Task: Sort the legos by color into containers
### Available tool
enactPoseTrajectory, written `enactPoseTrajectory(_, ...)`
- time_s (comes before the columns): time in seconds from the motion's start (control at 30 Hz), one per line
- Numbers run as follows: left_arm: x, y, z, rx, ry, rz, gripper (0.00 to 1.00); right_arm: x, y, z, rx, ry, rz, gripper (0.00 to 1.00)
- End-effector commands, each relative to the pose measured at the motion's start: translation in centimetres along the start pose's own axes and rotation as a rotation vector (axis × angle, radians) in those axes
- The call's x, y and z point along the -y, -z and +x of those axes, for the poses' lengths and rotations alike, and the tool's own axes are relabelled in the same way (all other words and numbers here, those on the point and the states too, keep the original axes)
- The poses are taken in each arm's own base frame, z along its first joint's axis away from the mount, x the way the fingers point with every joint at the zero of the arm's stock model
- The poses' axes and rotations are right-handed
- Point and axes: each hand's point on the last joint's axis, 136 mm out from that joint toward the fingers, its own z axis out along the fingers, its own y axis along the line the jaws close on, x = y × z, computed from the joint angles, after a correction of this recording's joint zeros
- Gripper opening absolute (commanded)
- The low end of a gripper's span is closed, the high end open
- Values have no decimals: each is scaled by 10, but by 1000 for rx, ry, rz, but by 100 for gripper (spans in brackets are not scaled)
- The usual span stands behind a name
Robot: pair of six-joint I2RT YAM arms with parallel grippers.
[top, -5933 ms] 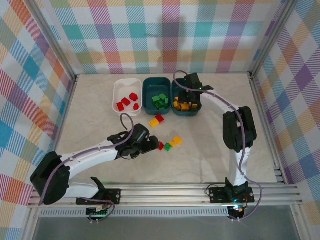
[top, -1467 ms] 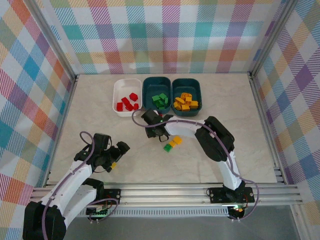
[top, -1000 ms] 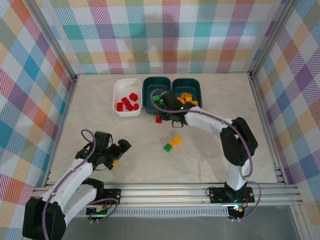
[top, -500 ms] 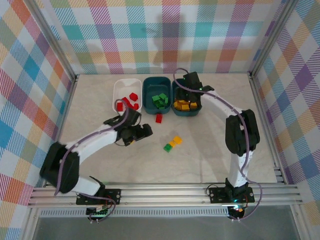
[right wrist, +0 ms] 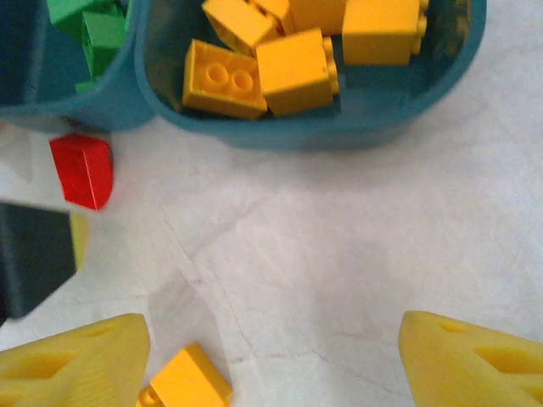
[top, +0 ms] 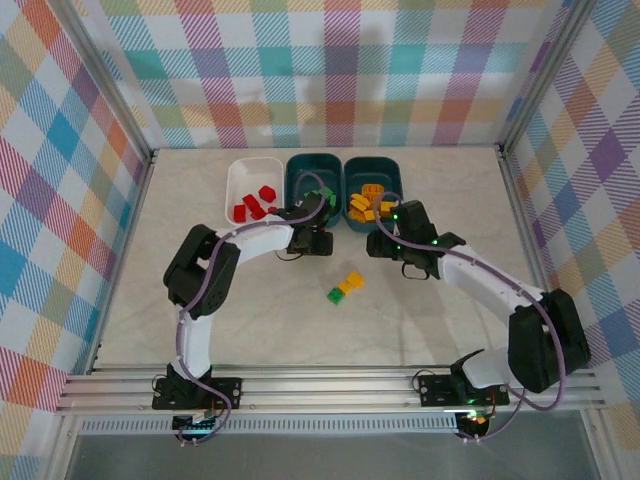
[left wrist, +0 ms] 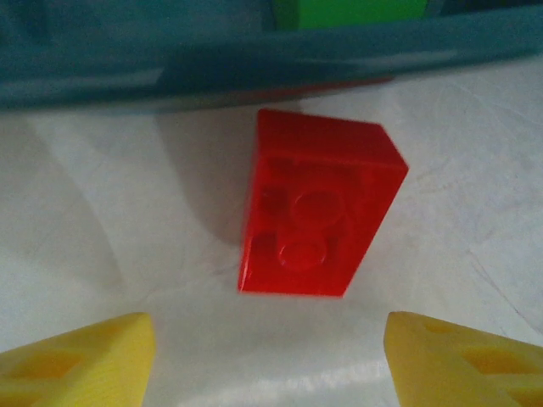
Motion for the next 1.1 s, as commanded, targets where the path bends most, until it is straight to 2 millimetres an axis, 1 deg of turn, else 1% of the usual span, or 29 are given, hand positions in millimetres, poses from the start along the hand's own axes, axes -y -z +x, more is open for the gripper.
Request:
enactPoseTrajectory(0.0,10,-9,-18,72,-33,-12,66,-12,13,-8,62,-16,-81,77)
enactPoseTrajectory(0.1,11,-17,-23,94,-28,-38,63,-16,12,-3,55,-15,-110,75)
enactPoseTrajectory(0.17,12,-23,-25,91,-31,-54,58,-16,7,3,39,-24,-122,74)
enactPoseTrajectory(0.23,12,-26,-27,100,-38,-69,57,-17,1,10,17,-28,-130,74)
enactPoseTrajectory(0.3,14,-29,-30,110,-50,-71,55,-18,-2,11,6,-29,-136,73)
enactPoseTrajectory(0.4,15,-34,-31,106,-58,-81,45,-19,-2,9,11,-29,-143,72)
enactPoseTrajectory(0.47,17,-33,-29,107,-72,-82,40,-19,-3,11,6,-29,-143,72)
enactPoseTrajectory(0.53,20,-28,-26,117,-92,-87,37,-19,-6,13,-4,-30,-145,71)
enactPoseTrajectory(0.63,25,-14,-19,132,-118,-81,33,-21,-12,17,-22,-40,-143,70)
enactPoseTrajectory(0.77,31,18,-11,176,-127,-44,32,-14,-19,21,-12,-51,-96,70)
enactPoseTrajectory(0.87,31,42,-7,199,-112,-14,31,-13,-20,21,-7,-52,-91,70)
enactPoseTrajectory(0.9,29,47,-4,200,-106,-9,31,-14,-20,21,-7,-54,-94,70)
enactPoseTrajectory(1.0,24,71,-5,225,-92,-5,31,-15,-22,22,-13,-52,-98,70)
enactPoseTrajectory(1.07,9,85,-13,247,-68,-44,31,-17,-23,23,-15,-51,-108,70)
